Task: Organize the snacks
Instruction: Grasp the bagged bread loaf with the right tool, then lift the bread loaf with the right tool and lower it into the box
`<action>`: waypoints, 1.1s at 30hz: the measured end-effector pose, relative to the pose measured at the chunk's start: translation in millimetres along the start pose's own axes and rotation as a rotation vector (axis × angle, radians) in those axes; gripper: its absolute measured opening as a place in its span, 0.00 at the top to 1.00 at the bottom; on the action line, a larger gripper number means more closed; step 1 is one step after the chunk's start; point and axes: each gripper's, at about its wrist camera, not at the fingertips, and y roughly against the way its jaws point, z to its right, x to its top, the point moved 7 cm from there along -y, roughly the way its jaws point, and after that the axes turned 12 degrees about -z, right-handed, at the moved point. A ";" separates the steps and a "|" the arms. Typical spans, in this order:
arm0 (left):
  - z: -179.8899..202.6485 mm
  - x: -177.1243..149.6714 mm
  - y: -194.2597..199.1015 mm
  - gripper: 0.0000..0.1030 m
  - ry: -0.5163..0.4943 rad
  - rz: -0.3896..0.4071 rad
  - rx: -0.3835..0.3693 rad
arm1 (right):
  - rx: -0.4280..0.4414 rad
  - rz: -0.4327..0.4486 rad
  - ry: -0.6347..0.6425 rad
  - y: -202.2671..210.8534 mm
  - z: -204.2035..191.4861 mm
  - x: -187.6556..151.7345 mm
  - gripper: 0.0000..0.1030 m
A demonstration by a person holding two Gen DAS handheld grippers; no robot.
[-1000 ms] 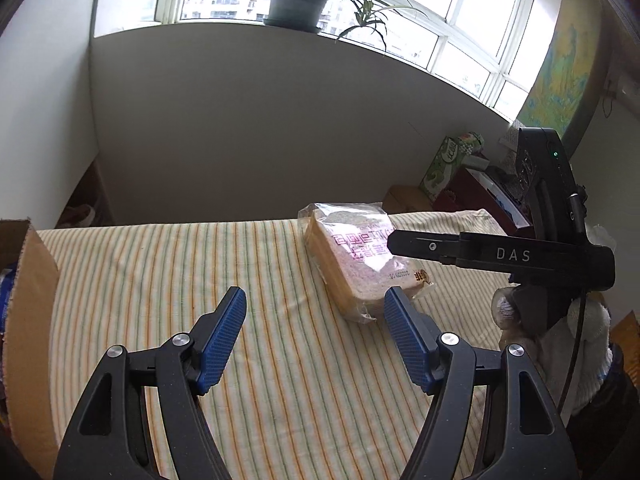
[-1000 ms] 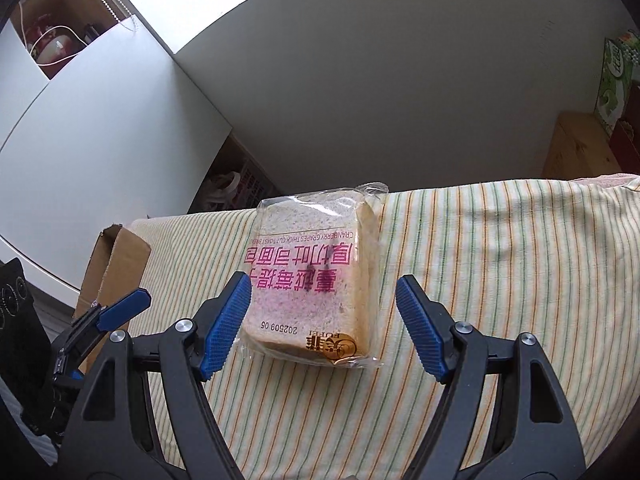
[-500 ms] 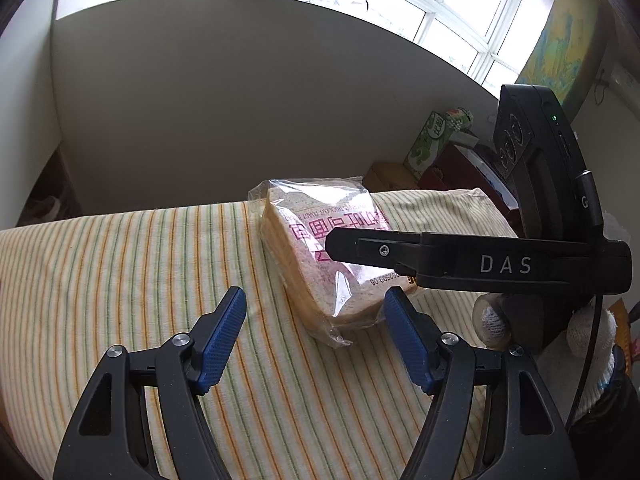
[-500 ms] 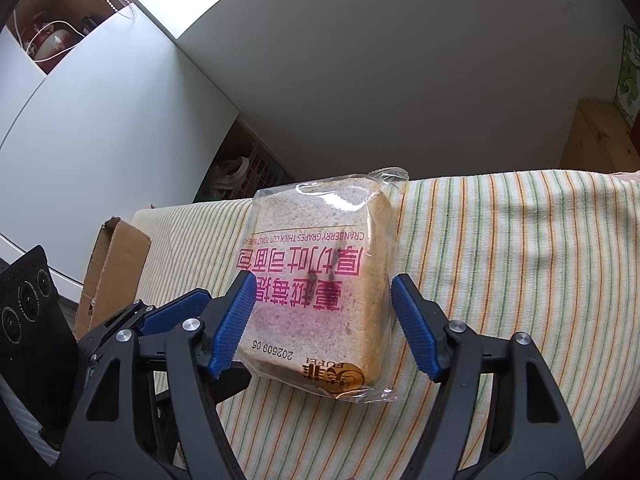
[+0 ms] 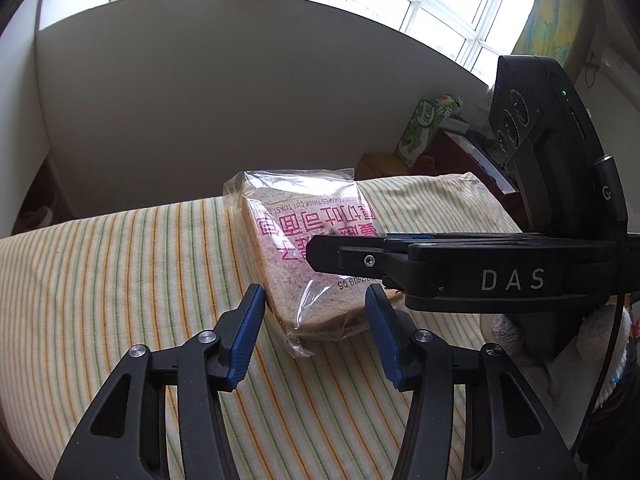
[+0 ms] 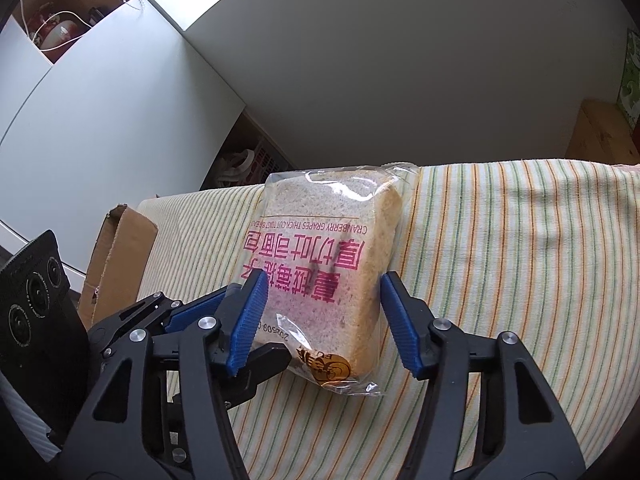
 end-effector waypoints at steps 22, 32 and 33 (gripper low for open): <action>-7.5 -51.4 72.0 0.51 0.048 0.116 0.079 | 0.009 0.000 0.122 13.3 -95.0 -43.2 0.45; -40.6 -63.4 130.1 0.51 0.095 0.223 0.125 | 0.037 0.025 0.238 14.1 -178.3 -39.0 0.45; -45.9 -65.1 136.4 0.51 0.103 0.235 0.131 | 0.044 0.026 0.249 13.3 -186.6 -37.9 0.45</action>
